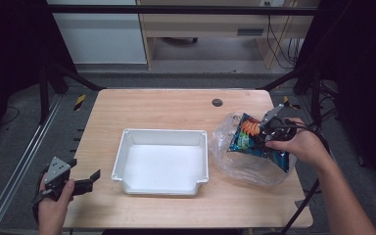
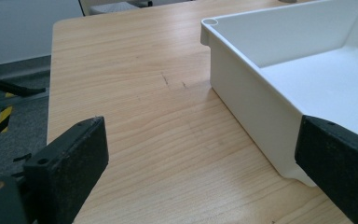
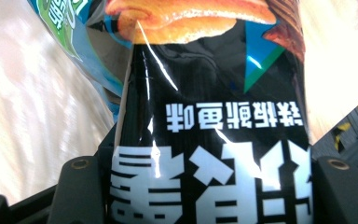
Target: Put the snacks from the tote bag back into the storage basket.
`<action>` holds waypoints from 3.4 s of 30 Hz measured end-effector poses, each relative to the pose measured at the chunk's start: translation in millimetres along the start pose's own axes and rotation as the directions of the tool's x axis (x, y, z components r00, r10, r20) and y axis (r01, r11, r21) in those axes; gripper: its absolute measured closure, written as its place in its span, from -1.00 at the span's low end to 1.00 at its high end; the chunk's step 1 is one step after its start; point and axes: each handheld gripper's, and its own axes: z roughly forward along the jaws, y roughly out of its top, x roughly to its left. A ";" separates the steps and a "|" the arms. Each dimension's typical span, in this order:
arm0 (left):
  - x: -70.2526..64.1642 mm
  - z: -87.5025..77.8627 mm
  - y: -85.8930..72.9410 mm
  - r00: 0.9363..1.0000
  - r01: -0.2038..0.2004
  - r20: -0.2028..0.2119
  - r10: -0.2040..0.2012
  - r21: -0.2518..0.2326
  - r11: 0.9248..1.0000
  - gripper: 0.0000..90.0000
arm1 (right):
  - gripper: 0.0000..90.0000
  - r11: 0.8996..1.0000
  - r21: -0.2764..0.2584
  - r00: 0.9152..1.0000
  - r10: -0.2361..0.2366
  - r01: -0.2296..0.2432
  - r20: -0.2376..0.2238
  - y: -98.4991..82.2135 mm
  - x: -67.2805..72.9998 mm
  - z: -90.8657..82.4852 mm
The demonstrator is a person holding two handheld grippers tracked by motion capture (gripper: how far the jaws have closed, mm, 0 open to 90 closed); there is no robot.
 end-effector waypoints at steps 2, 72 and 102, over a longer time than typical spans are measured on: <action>0.9 -2.0 0.4 1.000 0.020 0.005 -0.020 -0.022 1.000 -0.95 | -0.16 1.000 -0.017 1.000 0.006 -0.006 0.001 -0.2 0.1 -3.7; -1.6 -4.2 1.4 0.998 -0.043 -0.034 0.044 0.012 0.999 -0.95 | -0.13 0.937 -0.238 0.954 -0.286 0.258 -0.090 172.7 132.2 -8.2; 4.8 -10.4 -3.5 0.998 -0.015 -0.064 0.016 0.016 1.000 -0.95 | -0.12 0.922 -0.259 0.932 -0.333 0.289 -0.145 195.5 142.9 21.7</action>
